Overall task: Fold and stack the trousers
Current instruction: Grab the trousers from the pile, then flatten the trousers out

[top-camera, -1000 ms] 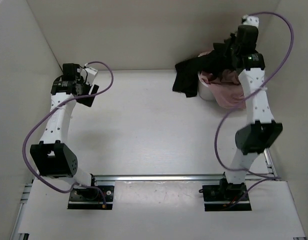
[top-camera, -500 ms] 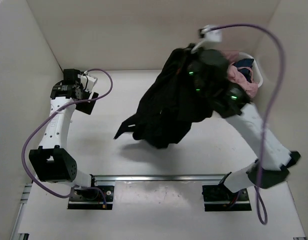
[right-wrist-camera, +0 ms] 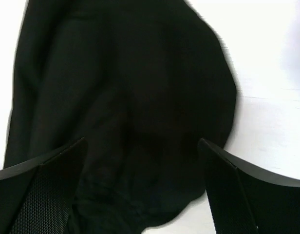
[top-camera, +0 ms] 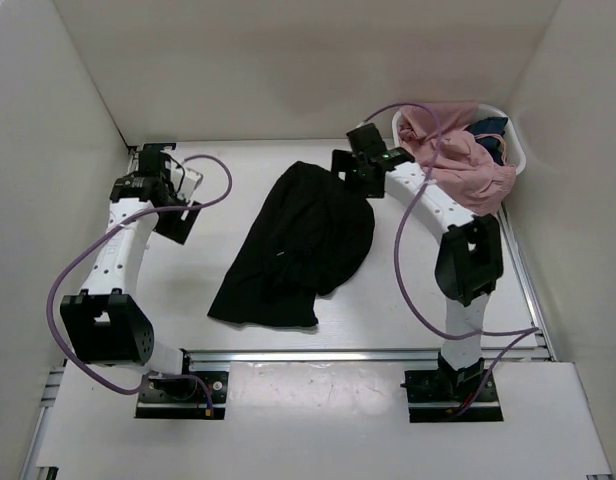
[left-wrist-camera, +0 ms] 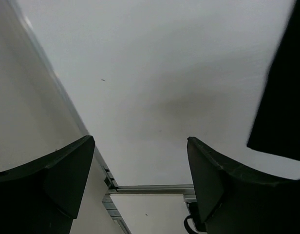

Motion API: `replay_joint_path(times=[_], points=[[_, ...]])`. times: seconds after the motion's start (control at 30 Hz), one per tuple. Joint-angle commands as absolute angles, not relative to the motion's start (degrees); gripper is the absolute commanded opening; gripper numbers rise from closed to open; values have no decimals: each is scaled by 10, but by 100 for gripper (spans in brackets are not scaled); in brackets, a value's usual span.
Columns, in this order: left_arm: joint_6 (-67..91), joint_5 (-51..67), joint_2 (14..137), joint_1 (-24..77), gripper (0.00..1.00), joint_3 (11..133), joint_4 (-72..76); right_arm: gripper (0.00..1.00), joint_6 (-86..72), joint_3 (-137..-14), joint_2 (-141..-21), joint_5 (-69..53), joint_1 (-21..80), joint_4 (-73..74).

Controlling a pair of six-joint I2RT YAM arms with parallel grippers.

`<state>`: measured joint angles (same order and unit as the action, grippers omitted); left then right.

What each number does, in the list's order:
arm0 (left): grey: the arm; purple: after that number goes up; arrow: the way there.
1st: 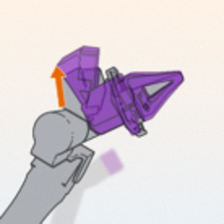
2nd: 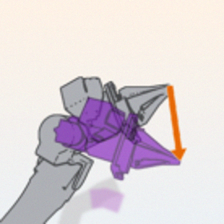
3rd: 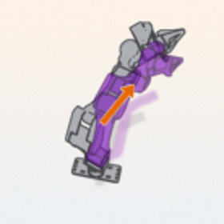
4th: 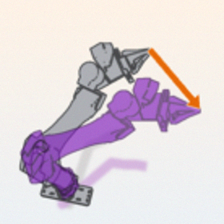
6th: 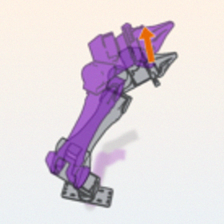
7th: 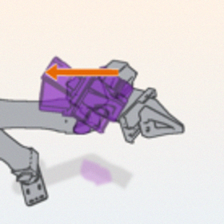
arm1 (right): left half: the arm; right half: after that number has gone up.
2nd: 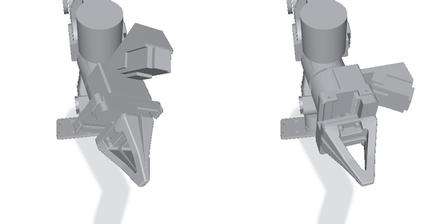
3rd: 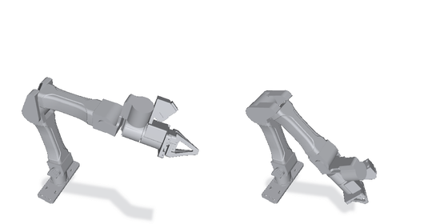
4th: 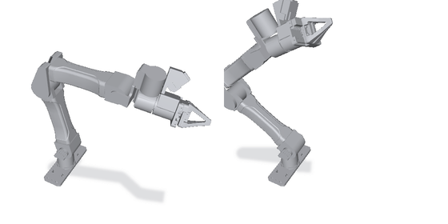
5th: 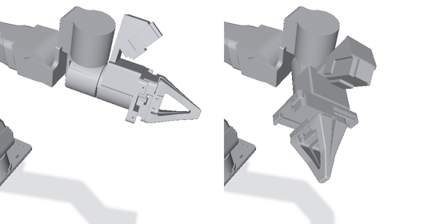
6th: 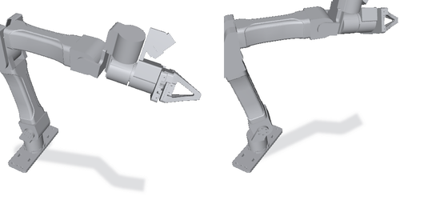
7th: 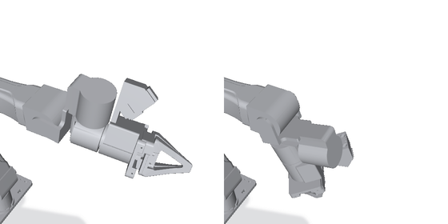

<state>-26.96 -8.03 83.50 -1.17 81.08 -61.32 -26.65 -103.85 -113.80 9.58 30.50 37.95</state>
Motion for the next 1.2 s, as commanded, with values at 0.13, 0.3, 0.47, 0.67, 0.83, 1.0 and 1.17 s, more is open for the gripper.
replay_joint_path(times=[0.13, 0.3, 0.47, 0.67, 0.83, 1.0, 1.17], points=[[-269, 1, 813, 5, 84, 651, -642, 98, -188, -891, -952, -10, 405, 311], [-249, 74, 835, 16, 83, 572, -599, 98, -151, -848, -987, -36, 492, 329], [-233, 171, 875, 22, 84, 577, -588, 98, -160, -849, -1047, -55, 532, 294], [-238, 207, 954, 52, 92, 577, -556, 99, -228, -802, -1102, -58, 526, 230], [-227, 183, 1016, 103, 84, 572, -513, 62, -259, -792, -1107, -36, 518, 222], [-221, 132, 1058, 117, 14, 598, -519, 0, -281, -730, -1031, 3, 491, 230], [-235, -27, 989, 63, 14, 627, -519, 0, -288, -660, -882, 86, 450, 316]])
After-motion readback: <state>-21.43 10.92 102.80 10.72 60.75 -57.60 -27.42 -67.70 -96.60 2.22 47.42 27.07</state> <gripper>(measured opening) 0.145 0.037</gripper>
